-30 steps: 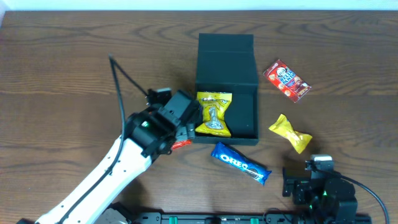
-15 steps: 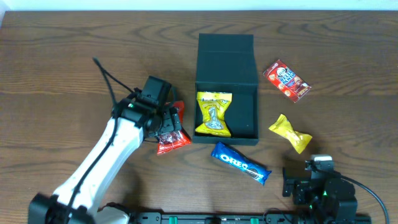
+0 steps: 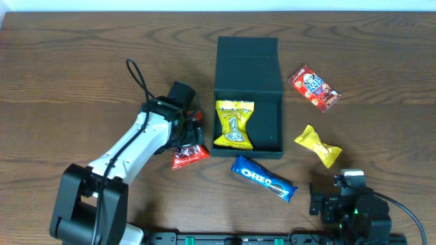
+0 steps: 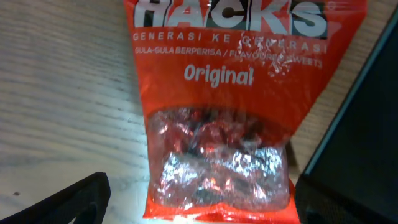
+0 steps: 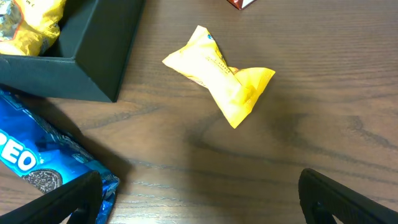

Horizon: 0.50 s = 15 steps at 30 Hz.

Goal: Pack container
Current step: 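Move the left gripper down onto the red HACKS Original bag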

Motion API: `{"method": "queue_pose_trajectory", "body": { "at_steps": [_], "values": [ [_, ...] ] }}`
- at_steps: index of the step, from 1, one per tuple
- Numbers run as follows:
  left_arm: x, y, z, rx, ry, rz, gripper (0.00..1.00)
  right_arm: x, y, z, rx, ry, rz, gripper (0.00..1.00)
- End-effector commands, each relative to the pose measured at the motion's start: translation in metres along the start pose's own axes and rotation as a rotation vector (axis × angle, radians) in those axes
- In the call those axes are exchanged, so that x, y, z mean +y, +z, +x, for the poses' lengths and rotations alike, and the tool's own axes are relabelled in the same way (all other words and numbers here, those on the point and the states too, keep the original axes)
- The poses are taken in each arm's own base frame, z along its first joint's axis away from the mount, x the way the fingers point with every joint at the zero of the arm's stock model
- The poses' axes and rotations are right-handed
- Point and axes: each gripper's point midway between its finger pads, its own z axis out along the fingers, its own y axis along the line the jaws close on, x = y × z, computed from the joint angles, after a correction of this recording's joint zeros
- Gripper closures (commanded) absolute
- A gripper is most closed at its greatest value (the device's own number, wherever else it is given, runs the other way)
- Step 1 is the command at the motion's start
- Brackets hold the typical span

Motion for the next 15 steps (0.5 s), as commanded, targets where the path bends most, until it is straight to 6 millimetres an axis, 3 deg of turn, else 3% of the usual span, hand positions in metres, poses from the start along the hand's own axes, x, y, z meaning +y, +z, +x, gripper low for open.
{"method": "queue_pose_trajectory", "body": {
  "at_steps": [1,15],
  "values": [
    [0.001,0.010,0.003,0.027,0.022,-0.013,0.05,-0.002,0.001,0.003,0.008,-0.001,0.009,0.01],
    [-0.003,0.029,-0.003,0.028,0.023,-0.013,0.05,-0.002,0.001,0.003,0.008,-0.001,0.009,0.01]
  ]
}}
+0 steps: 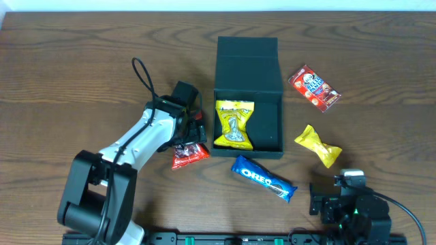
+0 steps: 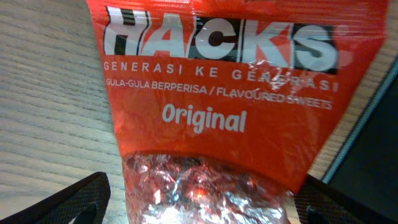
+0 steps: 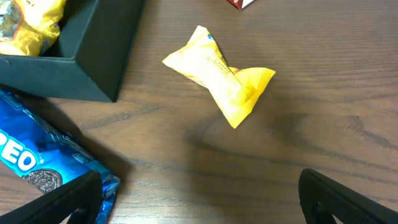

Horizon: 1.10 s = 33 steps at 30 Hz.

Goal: Pack container
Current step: 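Move the left gripper down onto the red HACKS Original bag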

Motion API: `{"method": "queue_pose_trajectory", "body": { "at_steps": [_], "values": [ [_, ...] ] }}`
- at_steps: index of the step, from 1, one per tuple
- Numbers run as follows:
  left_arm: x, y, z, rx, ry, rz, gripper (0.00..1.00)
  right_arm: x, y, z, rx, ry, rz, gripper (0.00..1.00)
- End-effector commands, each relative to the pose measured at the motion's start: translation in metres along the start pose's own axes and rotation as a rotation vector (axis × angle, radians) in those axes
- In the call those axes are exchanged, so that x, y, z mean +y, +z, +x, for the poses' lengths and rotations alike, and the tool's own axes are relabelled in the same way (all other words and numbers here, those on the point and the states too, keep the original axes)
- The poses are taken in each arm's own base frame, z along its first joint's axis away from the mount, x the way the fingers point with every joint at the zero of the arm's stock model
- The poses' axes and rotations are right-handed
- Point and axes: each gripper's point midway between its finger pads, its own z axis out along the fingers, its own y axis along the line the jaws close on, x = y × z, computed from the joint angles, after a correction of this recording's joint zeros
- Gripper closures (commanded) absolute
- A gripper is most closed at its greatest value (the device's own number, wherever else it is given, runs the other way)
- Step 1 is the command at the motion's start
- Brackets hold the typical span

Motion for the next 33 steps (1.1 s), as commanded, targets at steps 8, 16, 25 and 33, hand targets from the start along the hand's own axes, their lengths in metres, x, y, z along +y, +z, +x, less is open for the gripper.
{"method": "queue_pose_trajectory", "body": {
  "at_steps": [8,16,25,33],
  "values": [
    [0.0021,0.0095,0.0038,0.025,0.021,-0.012,0.05,-0.0020,0.0010,0.0029,0.008,-0.001,0.009,0.01],
    [0.0012,0.0096,0.0024,0.019,0.021,-0.009,0.10,-0.0019,0.0010,0.0030,0.008,-0.001,0.009,0.01],
    [0.0009,0.0096,0.0020,0.017,0.022,-0.008,0.17,-0.0019,0.0010,0.0030,0.008,-0.001,0.009,0.01],
    [0.0006,0.0096,0.0016,0.015,0.022,-0.007,0.32,-0.0020,0.0010,0.0029,0.008,-0.001,0.009,0.01]
  ]
}}
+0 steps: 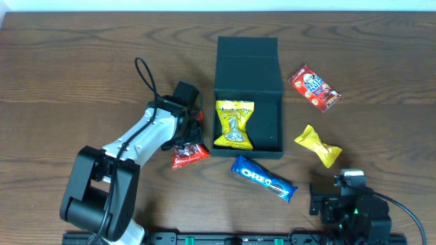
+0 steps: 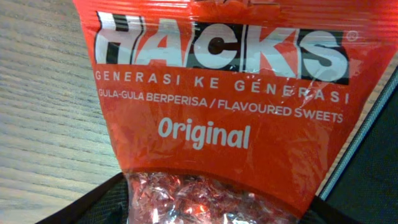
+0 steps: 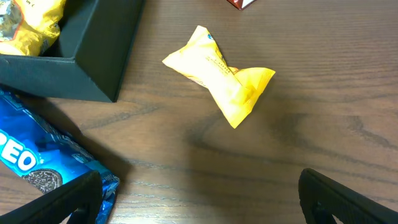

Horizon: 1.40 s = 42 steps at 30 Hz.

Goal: Pack container
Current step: 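Move the left gripper down onto the red HACKS Original bag, then grasp the red HACKS bag with the left gripper and lift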

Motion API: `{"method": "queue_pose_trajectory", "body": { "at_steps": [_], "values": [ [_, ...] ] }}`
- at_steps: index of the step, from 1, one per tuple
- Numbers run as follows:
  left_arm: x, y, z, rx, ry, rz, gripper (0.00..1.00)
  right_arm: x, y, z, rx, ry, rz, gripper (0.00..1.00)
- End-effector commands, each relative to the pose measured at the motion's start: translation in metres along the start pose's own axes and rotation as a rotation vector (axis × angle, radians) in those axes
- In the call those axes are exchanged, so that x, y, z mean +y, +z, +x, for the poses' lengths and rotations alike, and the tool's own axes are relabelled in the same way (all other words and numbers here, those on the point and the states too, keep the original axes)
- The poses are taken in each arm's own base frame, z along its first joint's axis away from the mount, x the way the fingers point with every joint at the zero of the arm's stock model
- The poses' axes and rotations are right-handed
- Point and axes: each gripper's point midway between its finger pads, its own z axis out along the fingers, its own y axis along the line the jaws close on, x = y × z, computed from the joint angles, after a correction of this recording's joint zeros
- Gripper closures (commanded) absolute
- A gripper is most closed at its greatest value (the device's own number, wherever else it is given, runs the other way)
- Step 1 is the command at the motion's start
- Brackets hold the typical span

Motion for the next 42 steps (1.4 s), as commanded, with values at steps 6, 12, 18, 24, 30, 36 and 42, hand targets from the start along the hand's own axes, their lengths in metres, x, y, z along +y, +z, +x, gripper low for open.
{"method": "queue_pose_trajectory", "body": {
  "at_steps": [6,12,18,24,30,36,42],
  "values": [
    [0.0023,0.0040,0.0034,0.013,0.005,-0.009,0.40,-0.0020,0.0010,0.0029,0.008,-0.001,0.009,0.01],
    [0.0023,0.0040,0.0032,0.013,0.004,-0.009,0.41,-0.0019,0.0010,0.0030,0.008,-0.001,0.009,0.01],
    [0.0023,0.0040,0.0031,0.013,0.004,-0.009,0.47,-0.0020,0.0011,0.0032,0.008,-0.001,0.009,0.01],
    [0.0019,0.0041,0.0025,0.010,0.004,-0.007,0.53,-0.0020,0.0010,0.0029,0.008,-0.001,0.009,0.01],
    [0.0019,0.0041,0.0025,0.010,0.004,-0.007,0.60,-0.0020,0.0010,0.0030,0.008,-0.001,0.009,0.01],
    [0.0019,0.0041,0.0025,0.010,0.004,-0.008,0.62,-0.0020,0.0010,0.0029,0.008,-0.001,0.009,0.01],
    [0.0019,0.0041,0.0024,0.010,0.004,-0.007,0.66,-0.0019,0.0010,0.0030,0.008,-0.001,0.009,0.01]
  ]
}}
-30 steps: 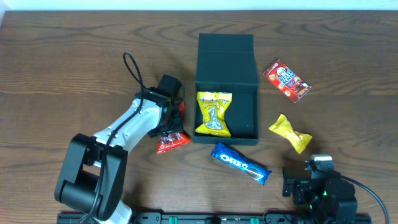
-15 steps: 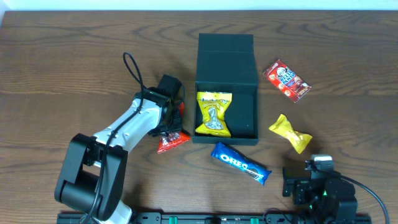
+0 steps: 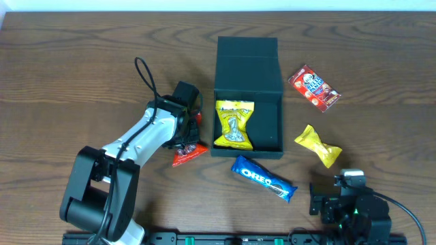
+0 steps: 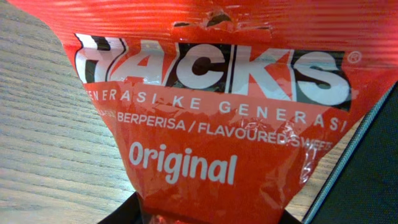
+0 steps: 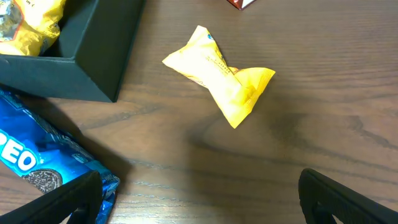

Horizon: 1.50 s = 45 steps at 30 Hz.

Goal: Pack container
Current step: 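Grasp the red HACKS bag with the left gripper and lift, then carry the red bag into the black box beside the yellow bag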

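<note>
A red Hacks sweets bag (image 4: 211, 93) fills the left wrist view. My left gripper (image 4: 211, 214) is shut on its lower part, a dark finger pressing each side. From overhead the bag (image 3: 191, 151) lies just left of the open black box (image 3: 281, 126), under my left gripper (image 3: 185, 139). A yellow snack bag (image 3: 234, 124) lies inside the box. My right gripper (image 5: 199, 199) stands open at the table's near right, with nothing between its fingers.
A blue Oreo pack (image 3: 263, 178) lies in front of the box. To the right of the box are a yellow twisted wrapper (image 3: 317, 145) and a small red carton (image 3: 313, 88). The box's lid (image 3: 246, 58) lies open toward the back.
The left gripper's fingers have come in against the sides of the Hacks bag, and the bag sits closer and higher in the wrist view. The right arm has not moved.
My left gripper hung open over the Hacks bag's clear lower half. Then it was further up the bag, still open, with the lettering in view. Its fingers then stood nearer the bag, and now they grip it. Nothing else on the table has moved.
</note>
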Motion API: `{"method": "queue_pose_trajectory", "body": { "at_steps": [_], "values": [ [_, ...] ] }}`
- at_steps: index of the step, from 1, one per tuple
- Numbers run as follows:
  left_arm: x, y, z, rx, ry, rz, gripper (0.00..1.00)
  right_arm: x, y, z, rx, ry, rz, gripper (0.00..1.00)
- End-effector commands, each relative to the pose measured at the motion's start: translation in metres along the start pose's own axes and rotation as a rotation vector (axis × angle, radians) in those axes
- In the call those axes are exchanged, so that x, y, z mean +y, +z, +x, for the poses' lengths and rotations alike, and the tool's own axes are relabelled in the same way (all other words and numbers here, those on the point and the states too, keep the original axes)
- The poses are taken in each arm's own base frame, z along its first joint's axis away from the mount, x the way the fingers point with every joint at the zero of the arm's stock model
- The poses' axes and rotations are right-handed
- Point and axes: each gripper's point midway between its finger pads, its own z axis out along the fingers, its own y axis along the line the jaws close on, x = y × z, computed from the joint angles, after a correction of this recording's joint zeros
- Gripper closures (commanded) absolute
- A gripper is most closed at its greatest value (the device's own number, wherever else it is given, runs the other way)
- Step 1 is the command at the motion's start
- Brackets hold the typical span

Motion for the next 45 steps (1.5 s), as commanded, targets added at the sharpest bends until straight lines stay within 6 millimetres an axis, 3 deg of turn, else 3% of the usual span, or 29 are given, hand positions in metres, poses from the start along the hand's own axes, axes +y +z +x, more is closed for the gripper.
{"method": "queue_pose_trajectory", "body": {
  "at_steps": [1,12,17,23,25,32,39,45],
  "values": [
    [0.002,0.004,0.003,0.013,0.003,-0.009,0.67,-0.002,0.001,0.003,0.008,-0.001,0.009,0.01],
    [0.001,0.004,0.000,0.001,0.003,-0.002,0.73,-0.002,0.001,0.003,0.008,-0.001,0.009,0.01],
    [0.000,0.004,0.000,0.000,0.003,-0.001,0.80,-0.002,0.001,0.003,0.008,-0.001,0.009,0.01],
    [0.000,0.004,0.000,0.000,0.003,-0.001,0.81,-0.002,0.001,0.003,0.009,-0.001,0.009,0.01],
    [0.001,0.004,0.000,0.000,0.002,-0.001,0.86,-0.002,0.001,0.003,0.008,-0.001,0.009,0.01],
    [0.000,0.002,-0.001,-0.005,0.002,0.002,0.87,-0.002,0.001,0.003,0.008,-0.001,0.009,0.01],
    [-0.007,-0.024,-0.013,-0.078,0.004,0.039,0.88,-0.002,0.001,0.003,0.008,-0.001,0.009,0.01],
    [-0.015,-0.072,-0.026,-0.199,0.005,0.112,0.86,-0.002,0.001,0.003,0.008,-0.001,0.009,0.01]
  ]
}}
